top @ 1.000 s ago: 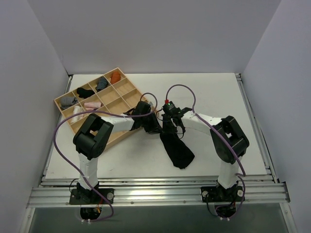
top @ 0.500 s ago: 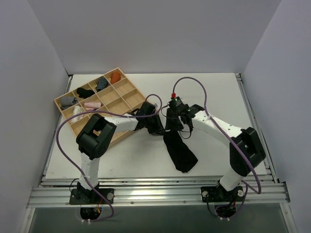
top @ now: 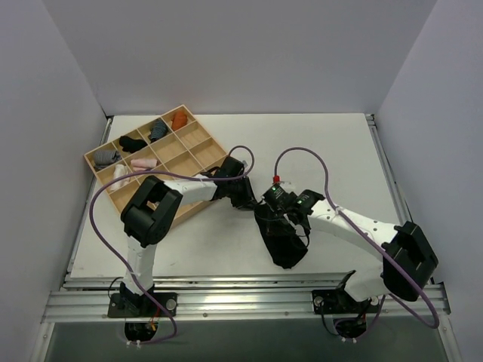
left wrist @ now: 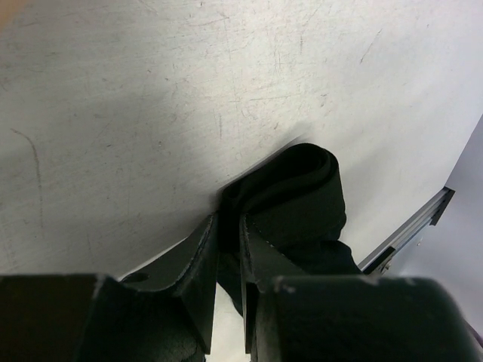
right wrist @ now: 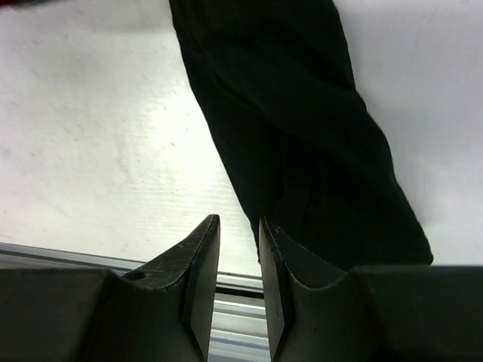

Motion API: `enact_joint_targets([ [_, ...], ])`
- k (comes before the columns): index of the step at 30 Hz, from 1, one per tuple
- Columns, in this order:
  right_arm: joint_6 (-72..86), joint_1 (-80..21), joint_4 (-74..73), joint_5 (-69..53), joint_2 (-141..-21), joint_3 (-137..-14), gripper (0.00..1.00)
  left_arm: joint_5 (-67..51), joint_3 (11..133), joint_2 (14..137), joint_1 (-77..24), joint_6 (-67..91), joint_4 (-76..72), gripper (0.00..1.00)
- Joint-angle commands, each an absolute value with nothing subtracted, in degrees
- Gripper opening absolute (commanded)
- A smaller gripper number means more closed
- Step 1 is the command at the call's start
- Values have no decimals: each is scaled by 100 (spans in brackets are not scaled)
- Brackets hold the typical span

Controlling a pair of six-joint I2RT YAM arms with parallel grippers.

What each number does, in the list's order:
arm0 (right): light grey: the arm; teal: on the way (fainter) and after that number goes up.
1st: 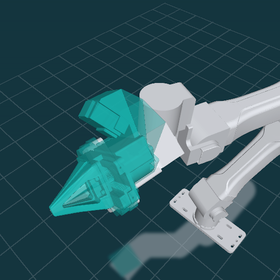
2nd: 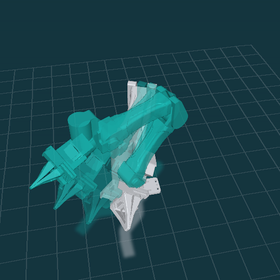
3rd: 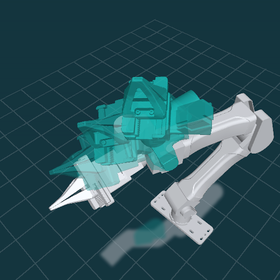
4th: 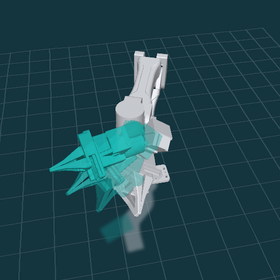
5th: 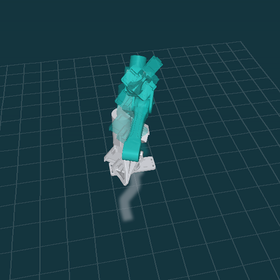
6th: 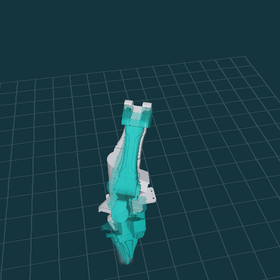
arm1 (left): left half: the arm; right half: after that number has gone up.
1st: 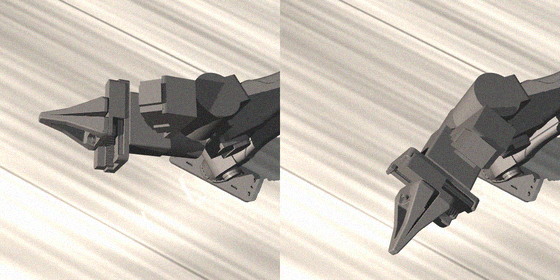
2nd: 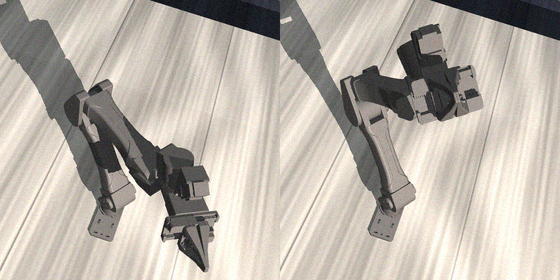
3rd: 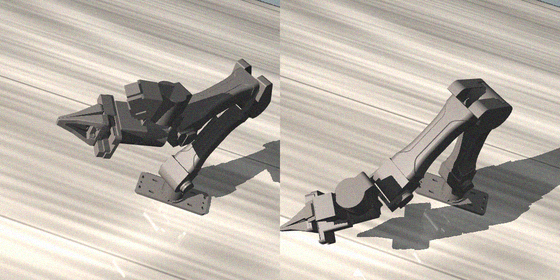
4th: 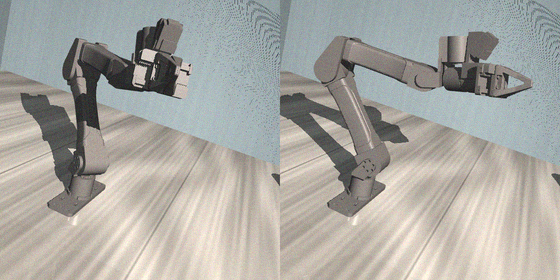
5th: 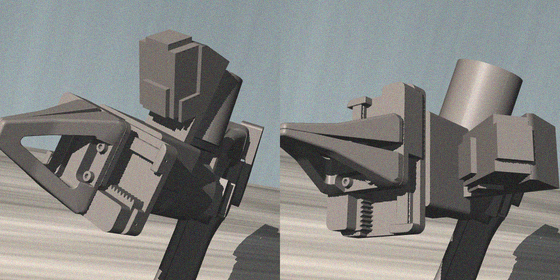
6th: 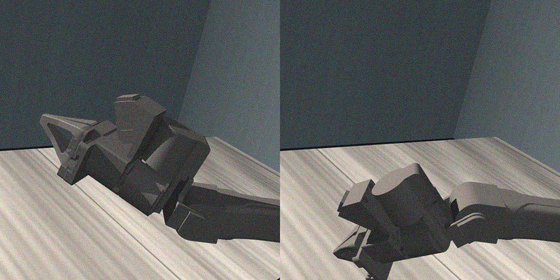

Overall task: Roll the underwear
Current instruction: Fold the underwear

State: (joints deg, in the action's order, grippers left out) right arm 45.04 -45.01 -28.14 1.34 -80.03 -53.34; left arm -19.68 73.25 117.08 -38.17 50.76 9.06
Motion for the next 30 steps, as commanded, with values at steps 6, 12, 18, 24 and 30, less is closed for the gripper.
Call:
enact_joint_targets([
  [6, 5185, -4974, -3041, 729, -8313, -5106, 22, -1635, 7470, 12050, -3894, 4808, 1600, 24],
  [12, 5300, -5194, -3444, 1186, -8850, -5264, 20, -1635, 7506, 12059, -3902, 4746, 1670, 23],
  [18, 5440, -5353, -3796, 1512, -8842, -5537, 19, -1643, 7497, 12076, -3902, 4720, 1688, 24],
  [24, 5493, -5361, -3902, 1564, -8745, -5555, 20, -1626, 7558, 12094, -3902, 4711, 1714, 23],
  [30, 5581, -5370, -4078, 1661, -8736, -5581, 21, -1608, 7550, 12094, -3894, 4729, 1723, 23],
])
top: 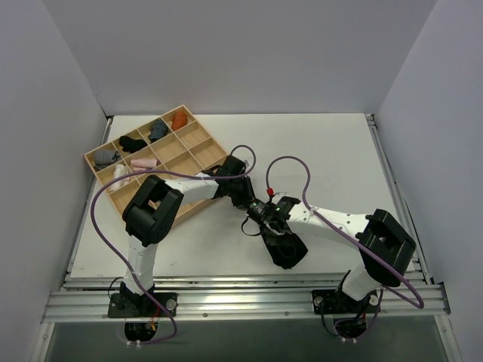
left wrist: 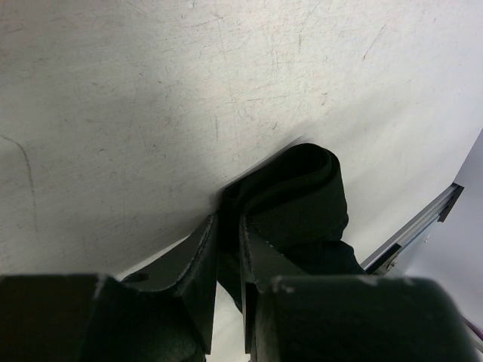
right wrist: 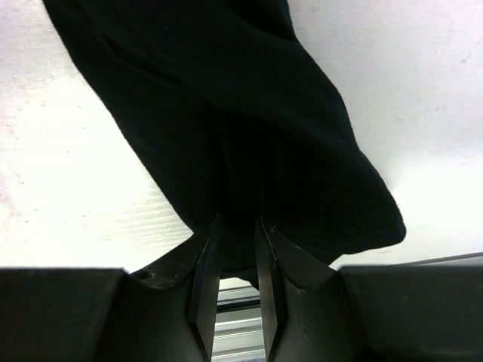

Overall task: Roll the underwear
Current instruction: Fold the underwear

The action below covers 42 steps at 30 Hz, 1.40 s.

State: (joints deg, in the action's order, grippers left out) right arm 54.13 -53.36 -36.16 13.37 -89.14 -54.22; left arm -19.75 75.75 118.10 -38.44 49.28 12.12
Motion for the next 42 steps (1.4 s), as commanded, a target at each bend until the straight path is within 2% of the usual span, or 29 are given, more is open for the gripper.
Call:
enact_joint_targets([
  [1, 5581, -5370, -4078, 1670, -8754, -5564, 21, -1608, 7541, 12094, -3902, 4729, 1731, 23],
  [17, 5625, -5379, -3630, 1459, -8868, -5036, 23, -1538, 7497, 12059, -3894, 4764, 1758, 23],
  [24, 5494, -5370, -3560, 1433, -8719, -4957, 0, -1503, 7532, 12120, -3876, 4746, 1819, 23],
  [33, 4800, -5370, -3735, 1038, -8315, -5352, 0, -1477, 7638, 12269, -3867, 4729, 1881, 23],
  [42, 4404, -5458, -3411, 212, -8191, -5089, 0, -1433, 7690, 12296, -3867, 4693, 1934, 23],
])
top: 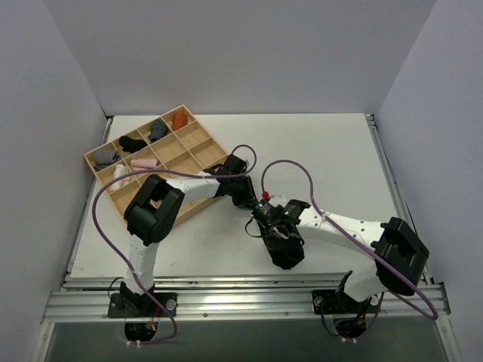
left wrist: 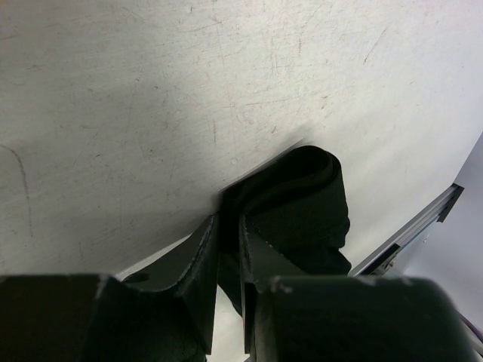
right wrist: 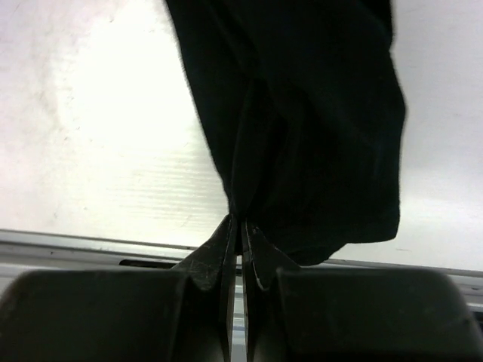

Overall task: Roll the underwear
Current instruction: Fold the underwear

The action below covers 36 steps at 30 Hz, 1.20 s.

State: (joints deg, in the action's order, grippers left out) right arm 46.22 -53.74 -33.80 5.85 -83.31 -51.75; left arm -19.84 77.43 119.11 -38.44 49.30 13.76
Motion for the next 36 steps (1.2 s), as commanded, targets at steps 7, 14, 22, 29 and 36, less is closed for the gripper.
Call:
enact_joint_targets([
  [7, 4307, -5616, -3068, -351, -8262, -4940, 0, -1389, 7690, 12357, -3858, 4650, 1977, 23],
  [14, 4201, -5756, -3006, -659, -8376, -4869, 0, -1362, 7726, 12401, -3867, 4588, 2030, 22],
  [22, 4263, -5854, -2997, -633, -8455, -4729, 0, -1345, 7761, 12393, -3858, 4553, 2109, 22],
  [29, 4429, -5933, -3067, -483, -8508, -4763, 9, -1397, 7787, 12331, -3867, 4474, 2118, 23],
  [36, 4798, -5941, -3208, -589, -8069, -5475, 31, -1512, 7725, 12269, -3867, 4403, 2066, 24],
])
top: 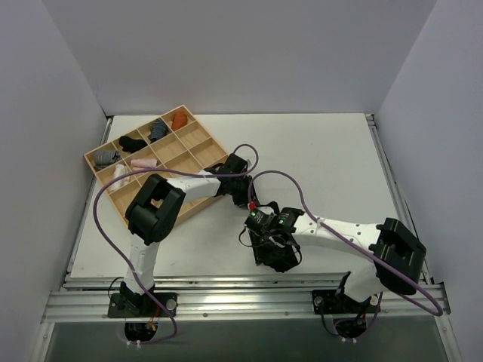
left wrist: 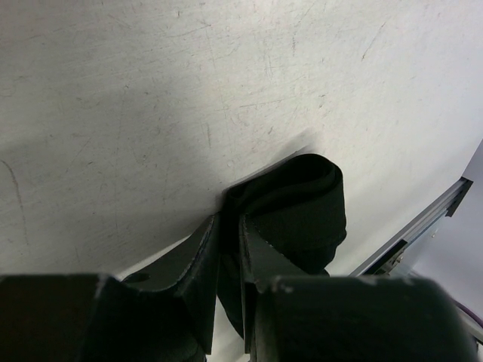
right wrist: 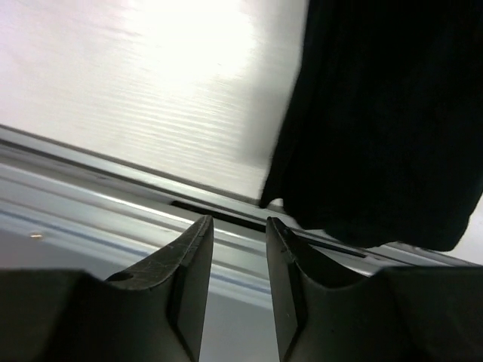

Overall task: Roll the underwear
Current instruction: Fold the underwear

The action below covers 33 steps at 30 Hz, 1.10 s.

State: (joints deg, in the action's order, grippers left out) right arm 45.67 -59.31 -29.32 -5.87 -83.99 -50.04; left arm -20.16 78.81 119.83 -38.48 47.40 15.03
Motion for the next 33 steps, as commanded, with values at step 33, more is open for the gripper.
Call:
enact_joint_targets([
  [33, 6557, -5045, -3366, 844, -6997, -3094, 30, -1468, 7717, 12226, -3815, 4324, 2267, 24],
])
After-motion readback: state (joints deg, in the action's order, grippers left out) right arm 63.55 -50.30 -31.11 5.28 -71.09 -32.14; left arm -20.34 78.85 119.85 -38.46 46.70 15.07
